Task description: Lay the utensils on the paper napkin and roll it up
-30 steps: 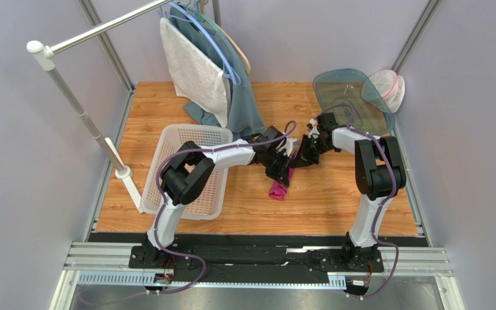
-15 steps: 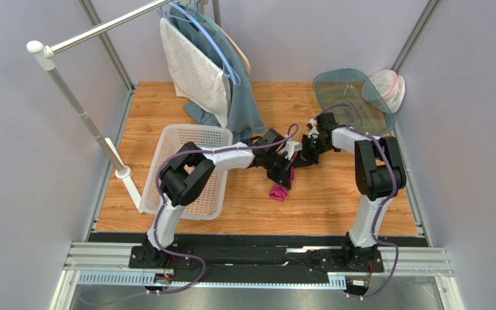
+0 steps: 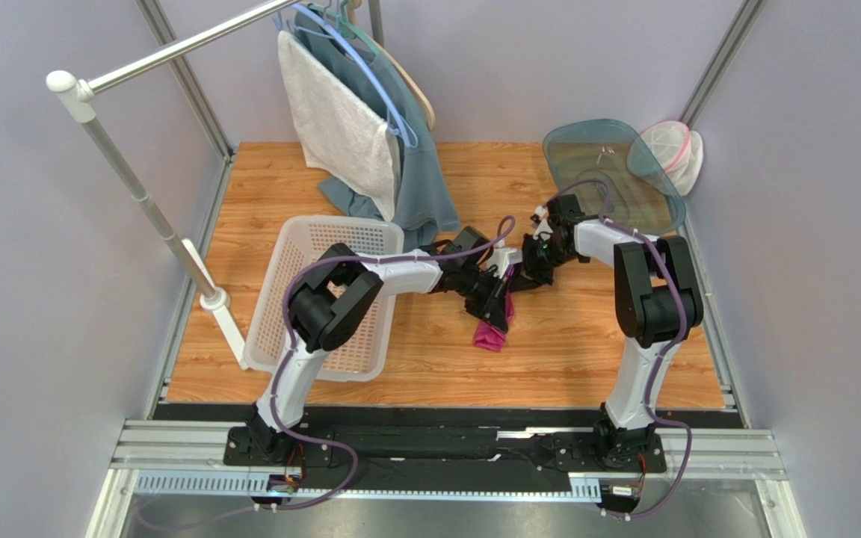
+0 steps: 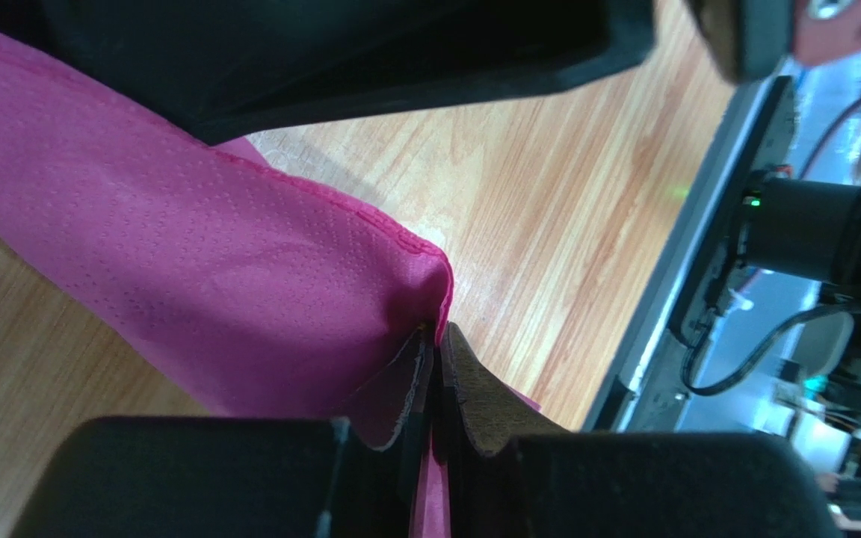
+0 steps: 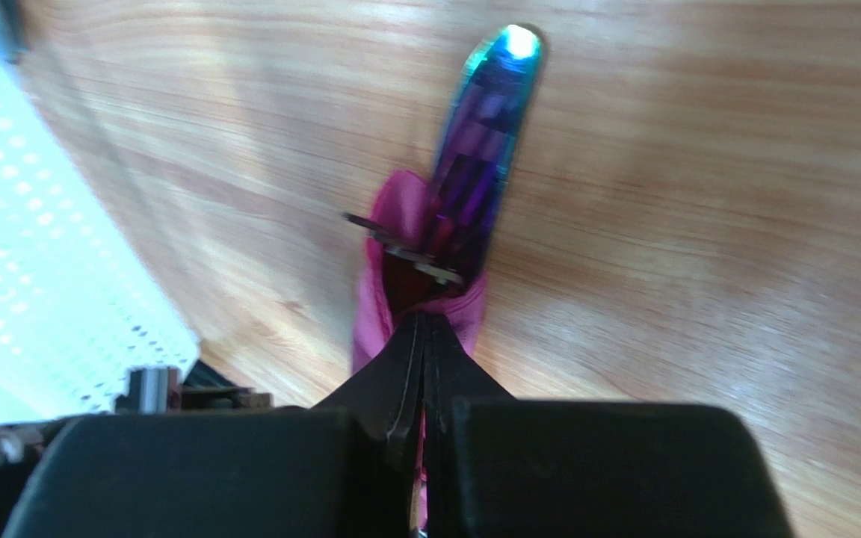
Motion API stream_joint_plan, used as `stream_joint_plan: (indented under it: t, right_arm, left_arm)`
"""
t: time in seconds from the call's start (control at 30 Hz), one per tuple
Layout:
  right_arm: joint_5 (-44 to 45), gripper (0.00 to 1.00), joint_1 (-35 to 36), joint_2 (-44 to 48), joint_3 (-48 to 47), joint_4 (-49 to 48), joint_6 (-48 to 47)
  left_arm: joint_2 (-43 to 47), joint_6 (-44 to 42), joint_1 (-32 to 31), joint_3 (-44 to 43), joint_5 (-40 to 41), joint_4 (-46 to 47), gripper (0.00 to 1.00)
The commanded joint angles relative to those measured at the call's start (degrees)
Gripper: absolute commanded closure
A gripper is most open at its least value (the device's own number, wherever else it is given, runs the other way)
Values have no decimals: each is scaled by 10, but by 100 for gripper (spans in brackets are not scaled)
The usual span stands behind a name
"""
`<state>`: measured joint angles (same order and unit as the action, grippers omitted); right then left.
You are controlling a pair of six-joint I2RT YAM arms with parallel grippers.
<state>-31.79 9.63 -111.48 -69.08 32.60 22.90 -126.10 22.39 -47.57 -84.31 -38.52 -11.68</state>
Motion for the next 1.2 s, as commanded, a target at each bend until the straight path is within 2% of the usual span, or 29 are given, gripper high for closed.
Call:
stream_joint_plan:
  t: [0.0, 0.1, 0.33, 0.4, 0.43, 0.53, 0.57, 0.8, 0.9, 0.93, 1.0, 1.17]
  right_arm:
    - [61, 100, -2, -23, -21, 74, -57]
    - [46, 95, -16, -11, -44, 105, -72]
    - [-22, 73, -48, 7, -73, 150, -91]
    - [-38, 72, -49, 8, -69, 153, -91]
    - [-44, 68, -50, 8, -62, 151, -91]
    - [-67, 60, -47, 5, -50, 141, -84]
    - [-70, 59, -45, 4, -48, 139, -80]
    - [-50, 60, -25, -20, -34, 113, -79]
    - [-23, 64, -20, -31, -33, 108, -89]
    - [-13, 70, -18, -31, -33, 108, -98]
    - [-6, 74, -18, -25, -31, 105, -102]
    - [-25, 78, -18, 13, -27, 105, -106]
  left_arm:
    - [-41, 8, 14, 23, 11, 11, 85]
    - [-45, 6, 20, 28, 10, 13, 79]
    - [-39, 11, 20, 29, 5, 18, 54]
    - [-37, 12, 20, 29, 3, 18, 53]
    - [-34, 12, 20, 29, 3, 18, 47]
    - [-31, 16, 20, 29, 1, 22, 44]
    - [-30, 17, 20, 29, 0, 25, 38]
    - [-23, 16, 20, 34, -8, 39, 35]
    - [-19, 17, 21, 38, -12, 51, 35]
    - [-18, 18, 20, 39, -12, 50, 36]
    - [-18, 19, 21, 37, -15, 53, 37]
    - [-18, 20, 23, 43, -19, 66, 42]
